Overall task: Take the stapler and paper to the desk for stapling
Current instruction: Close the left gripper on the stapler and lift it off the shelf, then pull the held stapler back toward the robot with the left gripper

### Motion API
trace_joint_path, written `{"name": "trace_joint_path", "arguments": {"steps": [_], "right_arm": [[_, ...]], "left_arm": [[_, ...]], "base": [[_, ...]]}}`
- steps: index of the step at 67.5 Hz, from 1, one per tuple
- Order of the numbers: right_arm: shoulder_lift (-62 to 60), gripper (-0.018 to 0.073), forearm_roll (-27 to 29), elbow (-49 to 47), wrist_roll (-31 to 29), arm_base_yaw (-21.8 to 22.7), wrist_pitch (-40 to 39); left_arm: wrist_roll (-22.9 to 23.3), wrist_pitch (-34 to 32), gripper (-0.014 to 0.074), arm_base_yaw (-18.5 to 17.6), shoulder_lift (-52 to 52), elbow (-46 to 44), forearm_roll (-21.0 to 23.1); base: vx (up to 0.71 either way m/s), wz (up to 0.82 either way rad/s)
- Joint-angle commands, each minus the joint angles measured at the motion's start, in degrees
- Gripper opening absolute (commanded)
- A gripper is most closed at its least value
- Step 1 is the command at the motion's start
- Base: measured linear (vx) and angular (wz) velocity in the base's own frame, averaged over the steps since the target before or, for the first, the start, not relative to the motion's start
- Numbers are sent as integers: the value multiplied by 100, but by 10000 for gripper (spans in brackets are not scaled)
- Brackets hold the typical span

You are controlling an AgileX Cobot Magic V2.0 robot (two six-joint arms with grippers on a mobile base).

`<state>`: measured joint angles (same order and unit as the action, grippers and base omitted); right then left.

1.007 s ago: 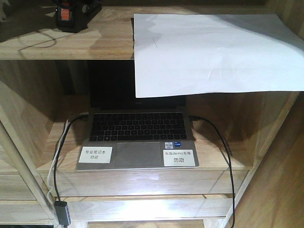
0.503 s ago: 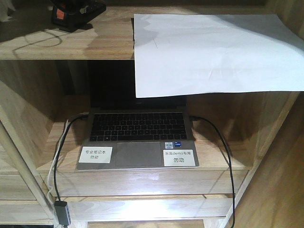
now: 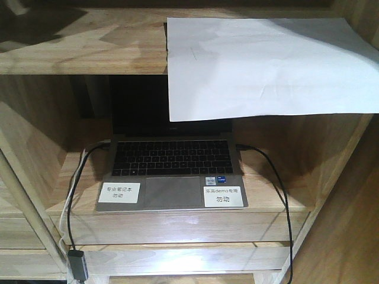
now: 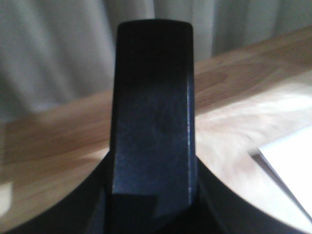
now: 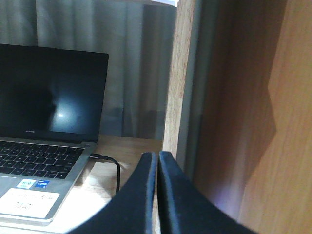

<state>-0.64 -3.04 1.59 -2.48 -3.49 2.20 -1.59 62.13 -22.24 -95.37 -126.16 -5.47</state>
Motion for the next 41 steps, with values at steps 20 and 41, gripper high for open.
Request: {"name": "trace_joint_path", "arguments": {"steps": [20, 41], "right_arm": [[-83, -9, -6, 18, -47, 4, -418], [-83, -9, -6, 18, -47, 4, -418]], "left_arm": [[-1373, 95, -8, -35, 1535, 595, 1583], [-1362, -947, -6, -35, 3374, 3168, 1581]], "base": [[0, 0], [0, 0]]}}
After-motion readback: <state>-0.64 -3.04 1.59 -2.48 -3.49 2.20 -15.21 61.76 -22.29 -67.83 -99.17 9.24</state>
